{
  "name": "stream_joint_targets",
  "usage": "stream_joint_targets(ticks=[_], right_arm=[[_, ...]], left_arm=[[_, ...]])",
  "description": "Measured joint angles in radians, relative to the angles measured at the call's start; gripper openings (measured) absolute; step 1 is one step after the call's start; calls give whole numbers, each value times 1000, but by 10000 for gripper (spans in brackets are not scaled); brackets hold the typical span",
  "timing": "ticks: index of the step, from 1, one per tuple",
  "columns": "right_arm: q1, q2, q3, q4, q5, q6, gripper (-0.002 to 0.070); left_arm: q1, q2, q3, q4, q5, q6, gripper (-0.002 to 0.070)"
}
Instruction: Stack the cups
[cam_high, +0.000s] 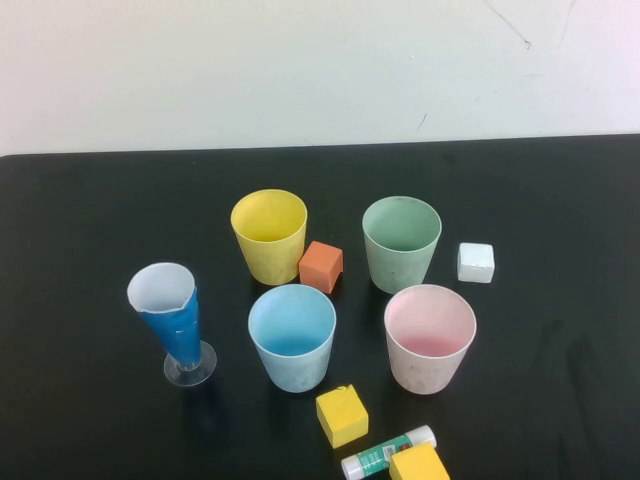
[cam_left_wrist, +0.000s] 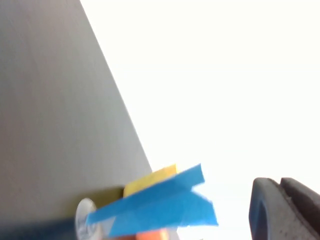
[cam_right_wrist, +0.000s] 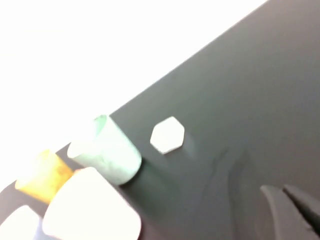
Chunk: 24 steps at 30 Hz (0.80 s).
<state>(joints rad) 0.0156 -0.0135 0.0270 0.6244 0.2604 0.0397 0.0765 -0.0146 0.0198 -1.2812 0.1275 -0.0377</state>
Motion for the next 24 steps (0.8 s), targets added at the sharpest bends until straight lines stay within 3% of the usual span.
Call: stream_joint_targets(ticks=[12,18,24], right_arm=[[0,0,0,11,-68,-165,-3],[0,0,0,13,-68,-249,-3],[0,0,0,13,-68,-264,-3]], left_arm=[[0,0,0,-58,-204,51,-2],[0,0,0,-30,-196,222,-2],[0,135,-162,163,-22,493,-2]])
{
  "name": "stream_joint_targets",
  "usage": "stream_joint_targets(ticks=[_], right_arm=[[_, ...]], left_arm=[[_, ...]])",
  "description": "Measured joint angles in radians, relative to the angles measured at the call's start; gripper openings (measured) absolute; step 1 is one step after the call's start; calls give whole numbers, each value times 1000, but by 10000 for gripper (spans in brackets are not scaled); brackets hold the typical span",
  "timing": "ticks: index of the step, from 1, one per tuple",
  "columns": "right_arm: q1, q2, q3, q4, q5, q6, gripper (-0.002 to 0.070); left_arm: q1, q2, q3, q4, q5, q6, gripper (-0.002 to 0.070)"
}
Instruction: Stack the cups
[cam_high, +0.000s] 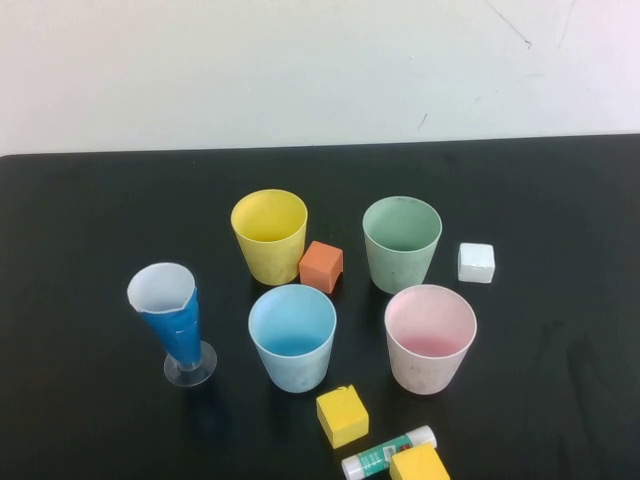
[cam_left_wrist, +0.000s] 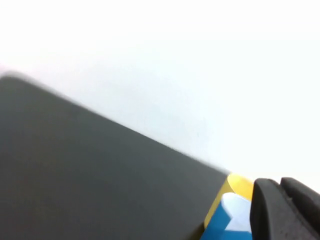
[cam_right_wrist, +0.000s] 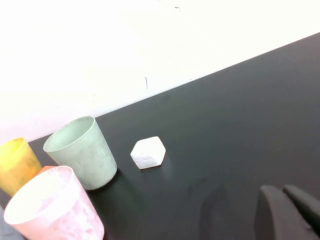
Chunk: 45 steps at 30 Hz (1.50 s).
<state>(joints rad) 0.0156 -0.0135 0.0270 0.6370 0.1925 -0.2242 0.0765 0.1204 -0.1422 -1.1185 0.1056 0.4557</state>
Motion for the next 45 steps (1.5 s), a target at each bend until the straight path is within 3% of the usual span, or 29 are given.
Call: stream_joint_targets(ticks=[7,14,24,34,38,43,45], right_arm=[[0,0,0,0,0,-3,-3],[0,0,0,0,6,-4,-3],[0,0,0,0,16,-27,-3],[0,0,0,0,19,-29,-3],[0,0,0,0,23,-33,-3],[0,0,0,0,27,-48,-3],[0,0,0,0,27,-48,-3]], left_arm=[[0,450,-452,306,348,88,-2],[0,838,-912,433,699,93,-2],[-30,1224,-1307,584,773,31,-3],[-248,1483,-1547,801,835,-120,4],[-303,1574,-1607,857,866,-171,107],[-319,1694,-1663,867,891,-254,433],[-320,1736,-1675,867,896,-267,526]])
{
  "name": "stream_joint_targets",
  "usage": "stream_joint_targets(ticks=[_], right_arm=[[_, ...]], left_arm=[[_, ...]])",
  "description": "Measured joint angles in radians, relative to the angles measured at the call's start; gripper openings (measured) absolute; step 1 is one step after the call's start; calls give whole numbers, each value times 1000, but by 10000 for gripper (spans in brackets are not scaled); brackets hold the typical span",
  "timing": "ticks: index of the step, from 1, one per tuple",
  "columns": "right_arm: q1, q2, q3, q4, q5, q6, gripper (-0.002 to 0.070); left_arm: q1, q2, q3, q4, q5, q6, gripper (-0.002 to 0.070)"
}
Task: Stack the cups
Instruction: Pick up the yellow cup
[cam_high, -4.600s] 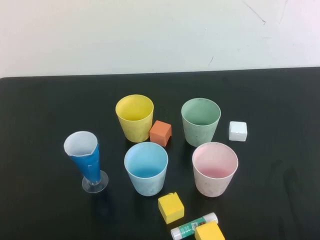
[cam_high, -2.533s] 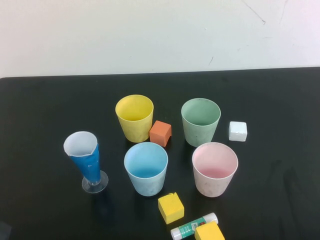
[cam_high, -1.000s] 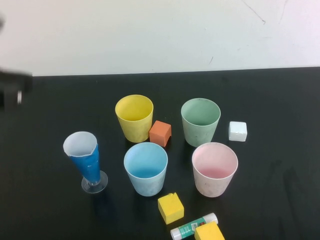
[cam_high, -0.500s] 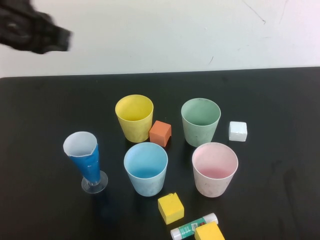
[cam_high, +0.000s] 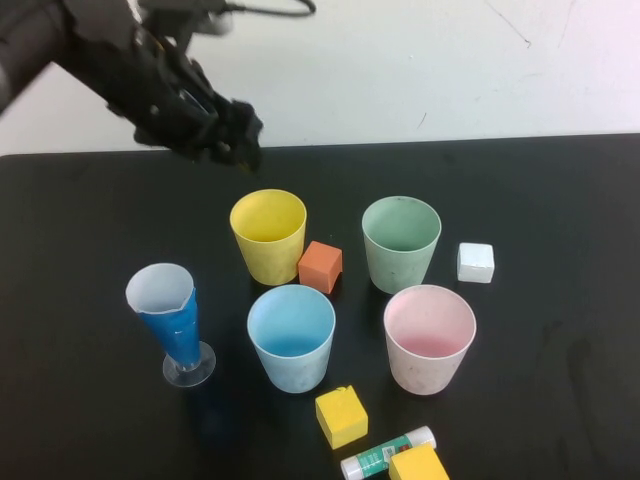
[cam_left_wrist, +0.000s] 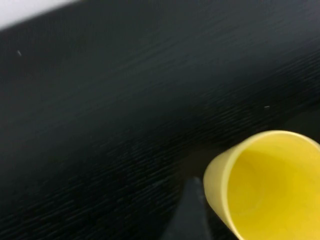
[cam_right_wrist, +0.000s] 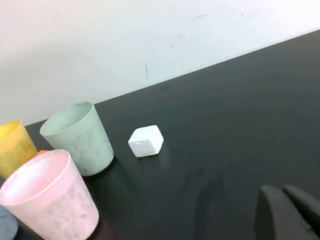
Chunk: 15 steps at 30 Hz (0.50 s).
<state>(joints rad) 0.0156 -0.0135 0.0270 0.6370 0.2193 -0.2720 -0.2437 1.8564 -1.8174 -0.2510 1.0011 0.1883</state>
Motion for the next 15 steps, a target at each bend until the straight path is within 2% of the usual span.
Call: stream_joint_targets(ticks=[2,4,12,15], right_arm=[[0,0,0,0,0,0,-3],[0,0,0,0,0,0,-3],[0,0,0,0,0,-1,-3],[0,0,0,0,0,-2,-3]], left_arm=[[0,42,-11,2,0,-13,554],[0,77,-15,2,0,-19,549],[0,164,-24,-22,0,-20,470],[0,178,-25,-31,0,-12,411]])
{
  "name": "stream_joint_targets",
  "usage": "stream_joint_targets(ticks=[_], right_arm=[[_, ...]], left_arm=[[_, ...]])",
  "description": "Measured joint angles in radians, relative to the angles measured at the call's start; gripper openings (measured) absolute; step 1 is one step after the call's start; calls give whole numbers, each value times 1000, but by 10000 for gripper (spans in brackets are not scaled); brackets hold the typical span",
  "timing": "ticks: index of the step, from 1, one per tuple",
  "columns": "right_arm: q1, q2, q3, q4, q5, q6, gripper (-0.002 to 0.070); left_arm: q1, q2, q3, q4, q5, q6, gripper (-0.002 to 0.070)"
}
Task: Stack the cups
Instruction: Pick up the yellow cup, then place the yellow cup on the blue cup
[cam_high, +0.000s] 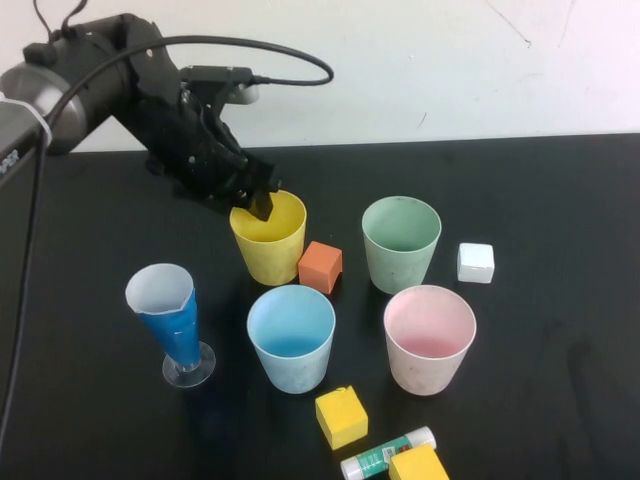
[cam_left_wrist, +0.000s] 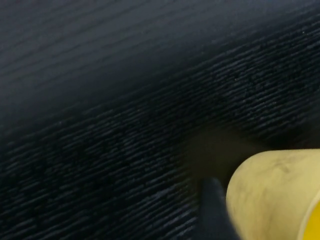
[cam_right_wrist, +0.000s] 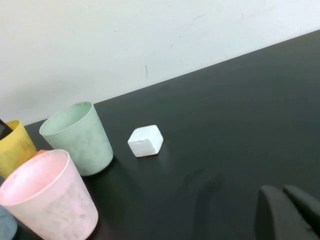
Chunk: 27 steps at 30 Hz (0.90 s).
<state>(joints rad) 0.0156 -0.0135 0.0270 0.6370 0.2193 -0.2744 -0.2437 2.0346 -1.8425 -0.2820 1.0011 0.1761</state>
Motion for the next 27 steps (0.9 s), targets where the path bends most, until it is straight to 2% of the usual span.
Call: stream_joint_targets(ticks=[1,5,8,18,27], right_arm=[[0,0,0,0,0,0,-3],[0,0,0,0,0,-6,-3],[0,0,0,0,0,-17,-3],[0,0,0,0,0,-22,-3],[0,0,0,0,0,-24,-3]], left_arm=[[0,4,0,-2,0,3,365],[-1,6,0,-10,-3,47,107],[-1,6,0,-10,-3,53,32],[-1,-26,-83,-10,34,58,13],[-1,-166,-232,-12,223,67,13]])
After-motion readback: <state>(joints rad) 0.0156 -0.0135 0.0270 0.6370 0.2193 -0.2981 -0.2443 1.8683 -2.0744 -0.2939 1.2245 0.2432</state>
